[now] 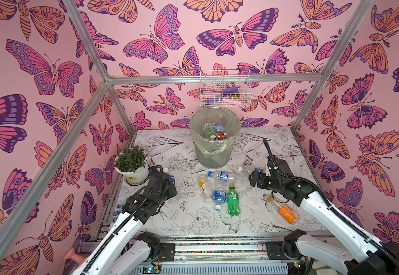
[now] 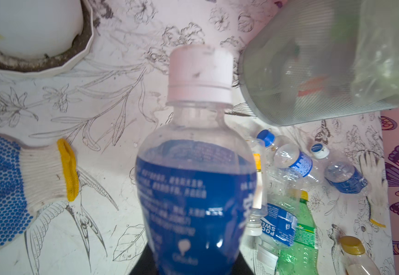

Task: Throw the plastic bottles in the bin
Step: Pick up the plastic bottle from the bottom-left of the table, then throw the plastic bottle into the trash bin.

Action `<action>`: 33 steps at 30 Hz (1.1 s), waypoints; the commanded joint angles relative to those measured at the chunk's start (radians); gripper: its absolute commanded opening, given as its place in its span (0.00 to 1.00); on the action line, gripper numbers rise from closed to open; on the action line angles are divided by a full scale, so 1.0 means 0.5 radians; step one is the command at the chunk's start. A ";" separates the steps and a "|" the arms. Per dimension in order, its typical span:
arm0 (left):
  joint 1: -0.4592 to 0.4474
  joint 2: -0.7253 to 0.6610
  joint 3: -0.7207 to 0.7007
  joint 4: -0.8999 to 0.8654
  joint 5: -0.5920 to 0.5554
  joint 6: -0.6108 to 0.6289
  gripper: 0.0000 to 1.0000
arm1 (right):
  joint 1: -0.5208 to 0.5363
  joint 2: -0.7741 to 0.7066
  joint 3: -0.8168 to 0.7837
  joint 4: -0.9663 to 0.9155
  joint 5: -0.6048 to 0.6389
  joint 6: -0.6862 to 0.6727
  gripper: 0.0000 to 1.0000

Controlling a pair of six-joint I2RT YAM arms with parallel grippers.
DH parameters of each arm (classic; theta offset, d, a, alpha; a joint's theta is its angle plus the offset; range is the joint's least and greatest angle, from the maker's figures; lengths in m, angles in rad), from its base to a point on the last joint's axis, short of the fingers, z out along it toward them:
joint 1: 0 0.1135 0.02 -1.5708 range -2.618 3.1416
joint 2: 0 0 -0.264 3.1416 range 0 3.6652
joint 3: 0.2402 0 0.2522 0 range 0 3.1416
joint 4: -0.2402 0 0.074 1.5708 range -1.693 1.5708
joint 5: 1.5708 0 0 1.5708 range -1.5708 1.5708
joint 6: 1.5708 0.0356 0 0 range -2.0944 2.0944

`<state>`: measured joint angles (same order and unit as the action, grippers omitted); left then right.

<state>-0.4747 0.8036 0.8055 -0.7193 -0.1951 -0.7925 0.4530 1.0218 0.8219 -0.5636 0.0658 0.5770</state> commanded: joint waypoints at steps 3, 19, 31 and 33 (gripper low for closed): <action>-0.167 0.042 0.224 -0.058 -0.274 0.151 0.00 | -0.013 -0.019 -0.117 0.096 -0.089 0.113 0.99; -0.626 0.307 0.818 0.260 -0.651 0.781 0.00 | -0.013 0.028 -0.324 0.265 -0.285 0.265 1.00; -0.691 0.541 1.229 0.553 -0.605 1.283 0.00 | -0.004 0.042 -0.399 0.326 -0.365 0.312 0.98; -0.693 0.566 1.278 0.605 -0.601 1.337 0.00 | -0.001 0.053 -0.414 0.340 -0.372 0.319 0.98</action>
<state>-0.8146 1.0775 1.4078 -0.4885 -0.4896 -0.2104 0.4530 1.0416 0.6281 -0.4210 -0.1051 0.7124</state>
